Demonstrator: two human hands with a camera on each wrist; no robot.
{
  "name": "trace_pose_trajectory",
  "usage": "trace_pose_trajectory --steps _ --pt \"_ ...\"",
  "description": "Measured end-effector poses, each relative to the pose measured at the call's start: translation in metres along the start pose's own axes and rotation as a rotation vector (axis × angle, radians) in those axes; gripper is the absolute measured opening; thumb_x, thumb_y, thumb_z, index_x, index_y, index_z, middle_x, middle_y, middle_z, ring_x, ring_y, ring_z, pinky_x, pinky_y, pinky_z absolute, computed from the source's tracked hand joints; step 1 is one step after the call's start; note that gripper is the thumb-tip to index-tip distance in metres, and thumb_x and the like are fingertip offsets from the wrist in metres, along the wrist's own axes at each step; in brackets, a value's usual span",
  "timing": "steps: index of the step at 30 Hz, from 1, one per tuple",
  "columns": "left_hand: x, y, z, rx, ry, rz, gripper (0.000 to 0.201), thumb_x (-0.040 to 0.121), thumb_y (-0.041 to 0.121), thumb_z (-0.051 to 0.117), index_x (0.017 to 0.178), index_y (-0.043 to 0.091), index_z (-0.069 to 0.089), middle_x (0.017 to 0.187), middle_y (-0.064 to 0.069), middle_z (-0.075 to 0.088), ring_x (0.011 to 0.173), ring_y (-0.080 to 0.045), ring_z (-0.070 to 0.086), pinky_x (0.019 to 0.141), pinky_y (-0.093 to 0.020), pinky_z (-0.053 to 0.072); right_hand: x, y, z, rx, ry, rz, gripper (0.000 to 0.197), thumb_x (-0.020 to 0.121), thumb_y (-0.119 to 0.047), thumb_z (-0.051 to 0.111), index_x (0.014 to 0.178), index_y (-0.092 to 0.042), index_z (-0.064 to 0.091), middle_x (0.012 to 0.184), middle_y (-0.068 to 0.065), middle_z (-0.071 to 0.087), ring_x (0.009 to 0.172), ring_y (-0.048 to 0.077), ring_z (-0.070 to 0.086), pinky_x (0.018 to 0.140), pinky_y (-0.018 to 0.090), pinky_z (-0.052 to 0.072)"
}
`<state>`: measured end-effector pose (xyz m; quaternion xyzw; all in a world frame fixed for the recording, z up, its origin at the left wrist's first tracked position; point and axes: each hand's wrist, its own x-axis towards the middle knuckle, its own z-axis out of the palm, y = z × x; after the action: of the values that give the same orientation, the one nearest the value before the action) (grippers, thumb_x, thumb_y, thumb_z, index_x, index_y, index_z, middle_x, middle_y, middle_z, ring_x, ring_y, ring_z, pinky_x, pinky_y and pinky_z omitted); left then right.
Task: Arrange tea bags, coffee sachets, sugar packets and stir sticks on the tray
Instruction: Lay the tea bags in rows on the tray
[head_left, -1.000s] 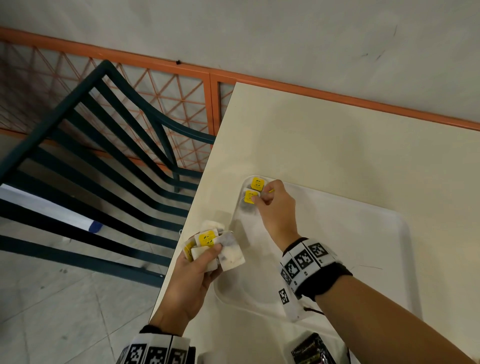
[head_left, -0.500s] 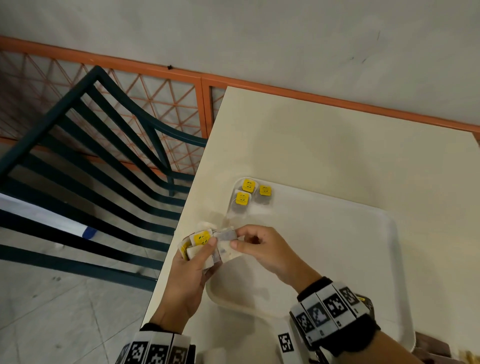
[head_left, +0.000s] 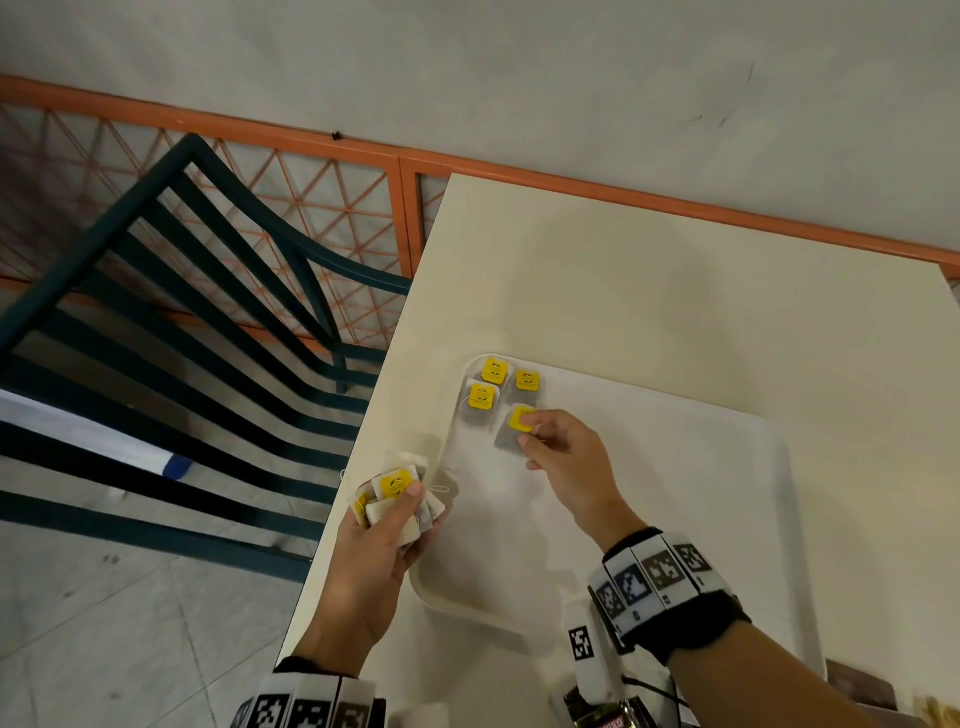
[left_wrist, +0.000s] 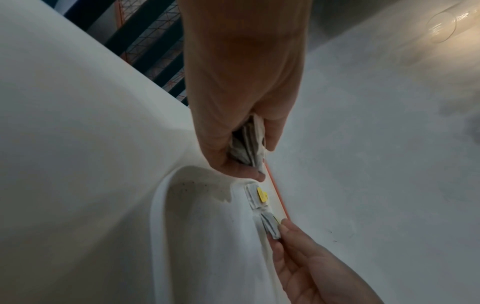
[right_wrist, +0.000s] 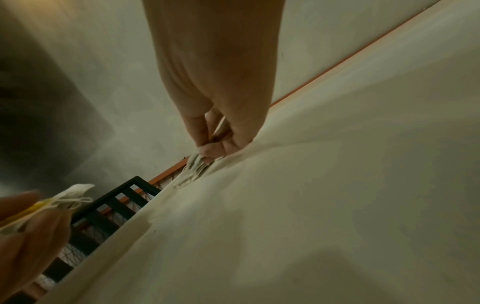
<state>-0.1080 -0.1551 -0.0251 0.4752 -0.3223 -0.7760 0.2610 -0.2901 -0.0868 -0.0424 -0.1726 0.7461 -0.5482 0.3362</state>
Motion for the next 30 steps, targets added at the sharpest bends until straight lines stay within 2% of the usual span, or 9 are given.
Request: trace_pose_trajectory --steps 4,8,14,18,21,23,26,28,30 --pt "-0.003 0.0 0.001 -0.03 -0.051 -0.01 0.033 0.088 0.01 0.055 0.121 0.007 0.056 0.098 -0.005 0.064 0.072 -0.009 0.07 0.065 -0.026 0.059 0.014 0.002 0.004 -0.103 0.095 -0.06 0.033 0.078 -0.002 0.066 0.08 -0.028 0.046 0.067 -0.002 0.062 0.055 0.007 0.054 0.057 0.02 0.048" --pt "-0.004 0.001 0.0 -0.064 -0.085 -0.036 0.029 0.09 0.01 0.052 0.118 0.007 0.057 0.098 -0.008 0.063 0.077 -0.013 0.069 0.068 -0.028 0.059 0.021 0.002 0.005 -0.201 0.105 -0.072 0.037 0.076 -0.002 0.07 0.091 -0.016 0.04 0.064 -0.006 0.061 0.061 0.008 0.057 0.065 0.026 0.049" --pt "-0.005 0.004 0.0 -0.163 -0.113 -0.104 0.024 0.091 0.003 0.044 0.11 0.009 0.059 0.103 -0.011 0.063 0.098 -0.028 0.061 0.076 -0.039 0.056 0.023 0.002 0.001 -0.281 0.101 -0.072 0.041 0.075 -0.002 0.071 0.099 -0.015 0.04 0.068 0.0 0.059 0.067 0.014 0.057 0.06 0.014 0.043" --pt "-0.006 0.004 0.003 -0.185 -0.145 -0.132 0.03 0.09 -0.003 0.038 0.113 0.006 0.056 0.104 -0.013 0.063 0.098 -0.03 0.062 0.076 -0.04 0.057 0.02 0.002 0.002 -0.33 0.129 -0.051 0.041 0.079 -0.006 0.069 0.11 -0.01 0.042 0.07 0.001 0.055 0.065 0.013 0.052 0.058 0.013 0.039" --pt "-0.005 0.003 0.006 -0.141 -0.126 -0.134 0.028 0.092 -0.002 0.041 0.114 0.007 0.056 0.103 -0.012 0.065 0.099 -0.031 0.062 0.074 -0.039 0.057 0.008 -0.004 0.006 -0.36 0.14 -0.104 0.029 0.084 -0.018 0.065 0.106 -0.013 0.047 0.074 0.001 0.056 0.067 0.013 0.051 0.058 0.014 0.037" --pt "-0.004 0.002 0.008 -0.112 -0.114 -0.132 0.026 0.091 0.0 0.045 0.114 0.008 0.057 0.105 -0.014 0.065 0.1 -0.033 0.062 0.073 -0.036 0.058 -0.003 -0.009 0.011 -0.359 0.048 -0.123 0.015 0.087 -0.024 0.061 0.097 -0.015 0.054 0.069 -0.008 0.054 0.063 0.006 0.049 0.06 0.014 0.038" --pt "-0.004 0.001 0.009 -0.066 -0.116 -0.119 0.027 0.09 0.002 0.048 0.114 0.008 0.058 0.106 -0.015 0.065 0.099 -0.032 0.063 0.07 -0.033 0.059 -0.019 -0.014 0.018 -0.318 -0.196 -0.085 0.016 0.089 -0.034 0.056 0.09 -0.019 0.062 0.077 -0.004 0.062 0.066 0.007 0.053 0.068 0.019 0.042" --pt "-0.004 0.002 0.009 -0.036 -0.147 -0.112 0.025 0.091 0.001 0.047 0.11 0.01 0.06 0.102 -0.013 0.066 0.095 -0.027 0.064 0.065 -0.028 0.059 -0.027 -0.016 0.022 -0.264 -0.31 -0.06 0.016 0.086 -0.034 0.061 0.09 -0.019 0.065 0.08 -0.004 0.063 0.067 0.004 0.053 0.068 0.016 0.042" --pt "-0.006 0.002 0.01 0.0 -0.193 -0.108 0.025 0.091 0.0 0.046 0.109 0.011 0.06 0.1 -0.011 0.068 0.092 -0.022 0.065 0.065 -0.027 0.058 -0.032 -0.016 0.026 -0.22 -0.362 -0.052 0.012 0.081 -0.029 0.069 0.086 -0.02 0.063 0.073 -0.009 0.06 0.062 -0.002 0.05 0.064 0.012 0.041"
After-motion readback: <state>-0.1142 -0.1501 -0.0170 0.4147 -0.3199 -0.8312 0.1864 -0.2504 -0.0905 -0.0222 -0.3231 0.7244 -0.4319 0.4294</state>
